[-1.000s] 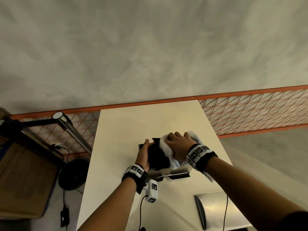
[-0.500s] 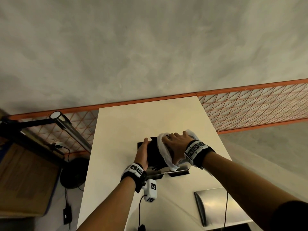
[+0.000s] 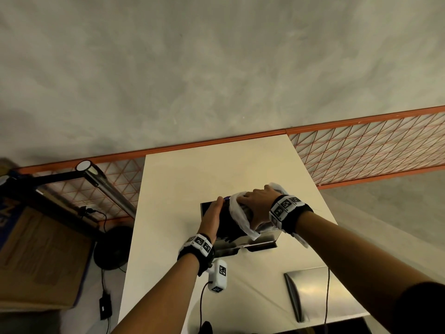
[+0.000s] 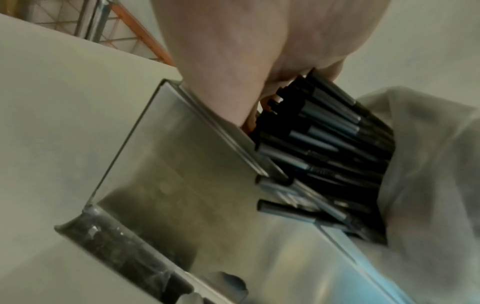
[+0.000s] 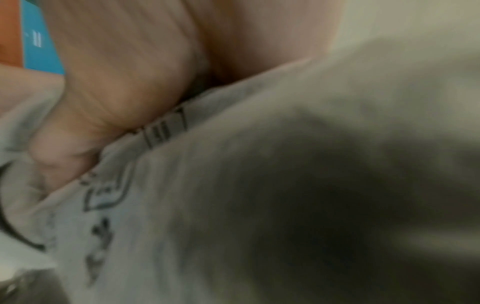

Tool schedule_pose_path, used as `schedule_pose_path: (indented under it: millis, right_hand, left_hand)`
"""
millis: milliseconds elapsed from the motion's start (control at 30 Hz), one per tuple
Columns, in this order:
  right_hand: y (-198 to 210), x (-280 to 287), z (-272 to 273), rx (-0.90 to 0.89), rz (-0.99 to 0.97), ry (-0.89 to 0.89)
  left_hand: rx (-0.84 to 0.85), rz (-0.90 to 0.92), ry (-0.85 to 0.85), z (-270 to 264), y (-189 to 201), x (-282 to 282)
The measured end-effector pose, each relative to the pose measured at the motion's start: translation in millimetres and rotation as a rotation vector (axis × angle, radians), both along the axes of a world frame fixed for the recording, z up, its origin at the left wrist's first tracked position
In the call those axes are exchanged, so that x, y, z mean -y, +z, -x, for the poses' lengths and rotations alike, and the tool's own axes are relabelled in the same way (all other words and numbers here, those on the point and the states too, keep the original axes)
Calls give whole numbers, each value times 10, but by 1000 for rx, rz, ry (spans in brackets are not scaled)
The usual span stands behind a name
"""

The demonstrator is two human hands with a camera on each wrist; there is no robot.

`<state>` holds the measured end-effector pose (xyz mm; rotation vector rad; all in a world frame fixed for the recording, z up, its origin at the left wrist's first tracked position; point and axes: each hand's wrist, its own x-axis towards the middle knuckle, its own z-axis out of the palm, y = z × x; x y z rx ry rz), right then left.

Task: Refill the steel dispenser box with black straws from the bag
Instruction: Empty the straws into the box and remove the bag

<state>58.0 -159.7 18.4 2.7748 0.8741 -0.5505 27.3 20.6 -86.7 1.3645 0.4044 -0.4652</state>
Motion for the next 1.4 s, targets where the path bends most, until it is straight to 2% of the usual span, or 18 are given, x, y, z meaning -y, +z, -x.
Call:
schedule_pose_path:
  millis: [67,133,300,433,533,600,700,800,933,1100,1233,1400]
  right_hand:
    - [-4,24,-12,-6,-10,-8]
    - [-25,49,-29,-7,-23,-19]
    - [-94,101,-39,5,-86,-44]
    - [-62,89,-68,-21,-57,-48]
    - [1,87,-66,-133,-54,-79]
    - [37,80,-70,-173,-49,-111]
    - [43,47,-30,-50,-5,-31]
    - [-9,73,-25,-11,-28,-13]
    - [-7,159,2,-35,-26,10]
    - [-19,151,31,-16,68,23]
    - [44,82,-22,-55,60,30]
    - [15,48,-15,-24,74,36]
  left_hand:
    - [61,-93,-47,31,4,-21]
    - [190,-199,-120,98,104,-62]
    - [490,-531,-429,281,249,-119]
    - [558,-850,-568,313,148,-102]
    - [575,-893,-547,313,116,-68]
    - [555,-853,-537,286,104,-89]
    - [501,-781,-533,232,129,-131]
    - [452,-735,-532,181,131,-132]
    - [333,-612,-417,81,121,-113]
    - [-4,-160,-92,-27,75,-13]
    - [-100,149,96,-24,108,-24]
    - [-182,282,137,-49,75,-142]
